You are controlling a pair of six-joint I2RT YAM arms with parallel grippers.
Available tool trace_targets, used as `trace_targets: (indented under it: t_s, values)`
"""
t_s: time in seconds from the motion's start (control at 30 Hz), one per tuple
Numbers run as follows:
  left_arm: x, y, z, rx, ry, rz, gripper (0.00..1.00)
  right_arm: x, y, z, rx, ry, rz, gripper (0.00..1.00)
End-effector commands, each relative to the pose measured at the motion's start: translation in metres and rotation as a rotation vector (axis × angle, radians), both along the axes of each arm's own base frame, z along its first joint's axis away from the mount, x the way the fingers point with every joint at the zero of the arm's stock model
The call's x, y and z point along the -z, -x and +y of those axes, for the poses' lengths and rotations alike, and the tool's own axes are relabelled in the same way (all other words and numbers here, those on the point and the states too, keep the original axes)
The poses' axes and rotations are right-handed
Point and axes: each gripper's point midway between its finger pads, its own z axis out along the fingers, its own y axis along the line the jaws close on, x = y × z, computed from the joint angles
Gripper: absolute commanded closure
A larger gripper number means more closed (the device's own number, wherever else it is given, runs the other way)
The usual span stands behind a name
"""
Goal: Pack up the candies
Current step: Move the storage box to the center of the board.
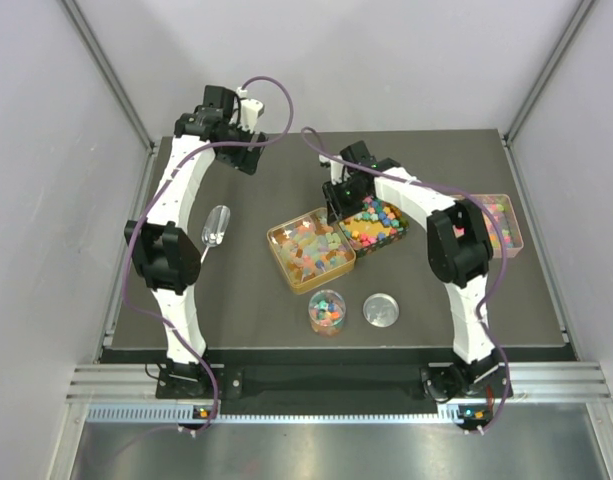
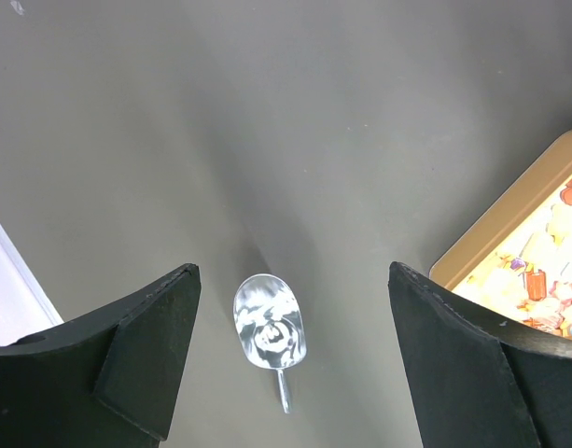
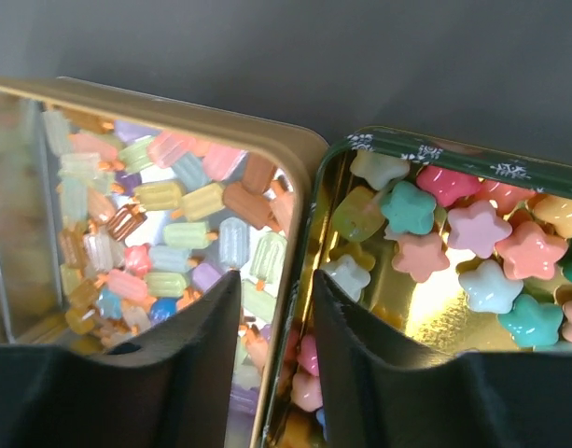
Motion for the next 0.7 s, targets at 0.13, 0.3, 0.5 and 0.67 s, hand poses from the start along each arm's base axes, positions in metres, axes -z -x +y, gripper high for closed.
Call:
trace_targets:
  t_s: [0.13, 0.3, 0.5, 0.67]
  values:
    - [-0.040, 0.004, 0.001, -0.001, 0.025, -0.094, 0.13, 0.002, -0.050, 0.003, 0.239, -0.012, 0.002, 0.88]
    - [-0.038, 0.009, 0.002, 0.000, 0.021, -0.082, 0.13, -0.006, -0.090, -0.013, 0.457, -0.024, -0.005, 1.00]
    - [-0.031, 0.013, 0.006, -0.003, 0.001, -0.066, 0.13, -0.036, -0.127, -0.003, 0.495, -0.095, -0.112, 1.00]
    - [-0.031, 0.008, 0.006, -0.005, -0.006, -0.072, 0.13, -0.036, -0.130, -0.004, 0.484, -0.095, -0.124, 1.00]
